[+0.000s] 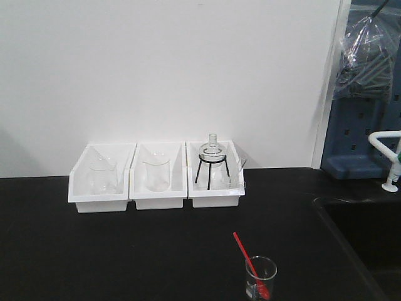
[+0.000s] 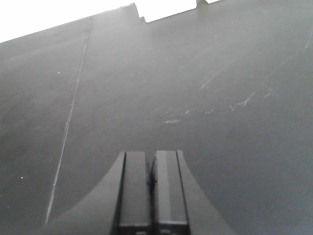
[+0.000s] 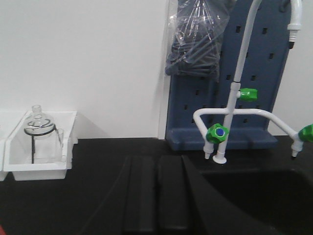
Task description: Grab beaker from right and move to left
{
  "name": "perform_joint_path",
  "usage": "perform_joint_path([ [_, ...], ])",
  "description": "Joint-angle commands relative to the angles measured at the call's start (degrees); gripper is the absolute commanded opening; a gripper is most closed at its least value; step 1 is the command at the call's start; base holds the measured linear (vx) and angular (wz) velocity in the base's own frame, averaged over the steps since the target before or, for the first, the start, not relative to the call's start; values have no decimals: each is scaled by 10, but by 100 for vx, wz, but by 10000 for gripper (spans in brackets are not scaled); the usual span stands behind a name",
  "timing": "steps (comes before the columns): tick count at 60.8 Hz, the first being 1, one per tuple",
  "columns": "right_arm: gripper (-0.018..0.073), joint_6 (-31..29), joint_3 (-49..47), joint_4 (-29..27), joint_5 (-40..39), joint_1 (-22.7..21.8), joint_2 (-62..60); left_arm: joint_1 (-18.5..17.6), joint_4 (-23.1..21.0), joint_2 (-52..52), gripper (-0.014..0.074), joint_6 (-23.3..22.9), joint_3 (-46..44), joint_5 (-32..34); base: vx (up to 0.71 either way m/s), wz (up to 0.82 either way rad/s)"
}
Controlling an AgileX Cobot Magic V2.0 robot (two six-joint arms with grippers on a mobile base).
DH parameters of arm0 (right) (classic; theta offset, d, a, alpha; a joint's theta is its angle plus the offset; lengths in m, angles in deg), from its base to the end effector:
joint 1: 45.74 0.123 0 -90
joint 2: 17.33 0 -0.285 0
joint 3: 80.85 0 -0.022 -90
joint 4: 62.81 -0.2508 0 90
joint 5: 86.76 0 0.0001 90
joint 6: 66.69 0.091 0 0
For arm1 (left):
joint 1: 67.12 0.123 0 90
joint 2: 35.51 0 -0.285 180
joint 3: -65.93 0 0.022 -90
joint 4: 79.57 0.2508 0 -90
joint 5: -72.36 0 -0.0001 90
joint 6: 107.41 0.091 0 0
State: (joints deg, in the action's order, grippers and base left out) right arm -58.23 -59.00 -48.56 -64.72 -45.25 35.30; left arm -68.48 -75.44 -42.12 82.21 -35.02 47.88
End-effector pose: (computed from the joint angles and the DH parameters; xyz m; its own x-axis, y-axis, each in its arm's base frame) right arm 0.1530 -0.0071 0.4284 -0.1095 -0.0840 -0.9904 0.0745 0.9929 -0.0925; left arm 0.0508 0.0015 0.1654 -0.3350 0.2393 -0.9113 0.0753 0.9709 0.2273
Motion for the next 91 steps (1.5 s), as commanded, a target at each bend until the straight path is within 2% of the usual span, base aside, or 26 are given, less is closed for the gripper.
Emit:
perform_joint_path([
  [1,-8,-41,-17,-51,-27,-2,-4,-1,1,4,-6,-1,11,44,0,0],
  [4,-8,-73,-13,-95,-15,-2,-14,-1,1,4,-6,-1,11,44,0,0],
  [11,-8,-191,37,-186,-11,-2,-68,-1,1,4,-6,-1,11,44,0,0],
  [14,-8,-226,70,-213,-13,-2,-102,-1,1,4,-6,-1,11,44,0,0],
  [18,-8,-243,117,-225,-13,-2,-154,-1,1,4,-6,-1,11,44,0,0],
  [25,-8,-232,215,-222,-13,-2,-264,-1,1,4,-6,-1,11,44,0,0],
  [36,-8,-160,366,-180,-28,-2,-420,-1,1,4,-6,-1,11,44,0,0],
  [46,-8,-146,459,-173,-59,-2,-457,-1,1,4,-6,-1,11,44,0,0],
  [70,-8,-42,576,-162,-212,-2,-456,-1,1,4,-6,-1,11,44,0,0],
  [77,-8,-38,576,-142,-174,-2,-462,-1,1,4,-6,-1,11,44,0,0],
  [91,-8,-38,576,-112,-167,-2,-462,-1,1,4,-6,-1,11,44,0,0],
])
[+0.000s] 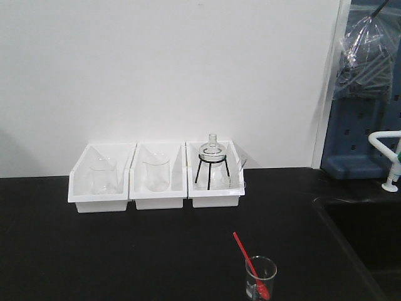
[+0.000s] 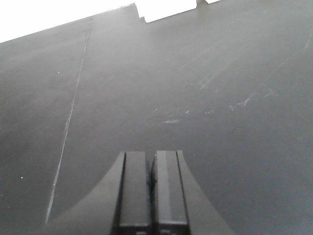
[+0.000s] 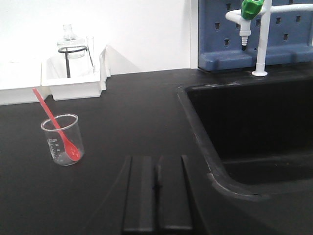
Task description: Grab beaker from right and move to left
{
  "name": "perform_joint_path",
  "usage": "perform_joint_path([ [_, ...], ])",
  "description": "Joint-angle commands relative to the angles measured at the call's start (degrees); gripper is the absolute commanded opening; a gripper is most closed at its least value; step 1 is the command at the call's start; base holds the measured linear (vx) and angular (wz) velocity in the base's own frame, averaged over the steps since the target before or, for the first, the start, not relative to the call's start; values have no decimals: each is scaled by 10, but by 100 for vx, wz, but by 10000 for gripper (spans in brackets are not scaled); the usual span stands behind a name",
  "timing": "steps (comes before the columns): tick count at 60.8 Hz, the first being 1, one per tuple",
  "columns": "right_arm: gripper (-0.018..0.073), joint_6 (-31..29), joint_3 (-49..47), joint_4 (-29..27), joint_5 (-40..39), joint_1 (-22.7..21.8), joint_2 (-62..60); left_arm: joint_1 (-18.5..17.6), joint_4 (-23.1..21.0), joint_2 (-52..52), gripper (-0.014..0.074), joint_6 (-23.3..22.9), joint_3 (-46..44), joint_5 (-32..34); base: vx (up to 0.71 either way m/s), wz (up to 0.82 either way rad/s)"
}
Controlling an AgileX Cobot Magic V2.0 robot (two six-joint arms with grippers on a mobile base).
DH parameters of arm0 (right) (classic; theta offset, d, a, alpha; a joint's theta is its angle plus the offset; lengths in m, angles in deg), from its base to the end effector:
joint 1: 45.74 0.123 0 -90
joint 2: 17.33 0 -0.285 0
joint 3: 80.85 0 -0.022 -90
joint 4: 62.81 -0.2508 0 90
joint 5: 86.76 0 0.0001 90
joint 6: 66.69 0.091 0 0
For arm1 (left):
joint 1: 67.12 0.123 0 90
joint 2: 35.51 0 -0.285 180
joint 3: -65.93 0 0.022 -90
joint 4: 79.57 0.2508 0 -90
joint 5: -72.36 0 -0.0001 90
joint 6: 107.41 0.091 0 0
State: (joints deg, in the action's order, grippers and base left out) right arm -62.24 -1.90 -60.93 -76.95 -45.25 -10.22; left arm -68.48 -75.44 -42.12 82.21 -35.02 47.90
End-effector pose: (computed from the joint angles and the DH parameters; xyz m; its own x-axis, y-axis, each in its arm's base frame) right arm 0.0564 0.0000 0.1881 -0.1022 0.0444 -0.9938 0.0016 0.9990 0.0445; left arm 0.0508 0.0015 0.1654 -0.3347 0.2393 -0.9114 0.0752 0.9709 0.2273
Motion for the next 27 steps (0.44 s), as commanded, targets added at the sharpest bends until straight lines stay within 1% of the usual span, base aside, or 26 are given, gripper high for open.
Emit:
perform_joint_path([
  [1,-8,2,5,12,-44,-2,-7,-1,1,4,-6,-1,11,44,0,0],
  [27,-8,2,5,12,-44,-2,-7,-1,1,4,-6,-1,11,44,0,0],
])
